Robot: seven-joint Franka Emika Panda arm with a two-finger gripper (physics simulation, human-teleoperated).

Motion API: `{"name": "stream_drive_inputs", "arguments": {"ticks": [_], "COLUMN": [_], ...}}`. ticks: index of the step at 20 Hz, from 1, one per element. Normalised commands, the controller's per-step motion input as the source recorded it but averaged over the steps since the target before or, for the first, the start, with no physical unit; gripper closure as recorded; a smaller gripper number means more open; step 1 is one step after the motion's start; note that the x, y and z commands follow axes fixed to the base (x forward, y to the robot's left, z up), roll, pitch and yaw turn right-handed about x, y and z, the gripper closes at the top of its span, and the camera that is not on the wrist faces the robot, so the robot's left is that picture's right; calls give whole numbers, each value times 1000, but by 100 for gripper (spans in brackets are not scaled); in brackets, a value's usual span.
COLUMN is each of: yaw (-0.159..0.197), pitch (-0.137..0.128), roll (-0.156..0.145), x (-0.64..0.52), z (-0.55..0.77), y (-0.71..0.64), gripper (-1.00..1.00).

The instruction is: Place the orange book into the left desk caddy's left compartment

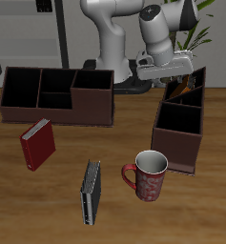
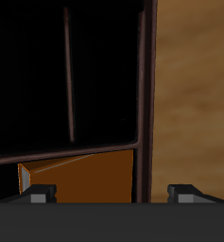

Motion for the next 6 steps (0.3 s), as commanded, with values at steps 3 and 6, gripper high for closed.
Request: {"name": "stream_drive_inputs", "arguments": {"ticks": [3, 6], "yaw": [-15, 18], "pitch": [-14, -35], "roll": [-5, -13], "x": [28, 62], "z": [157, 215], "y": [-207, -369], "gripper": [-100, -100]}}
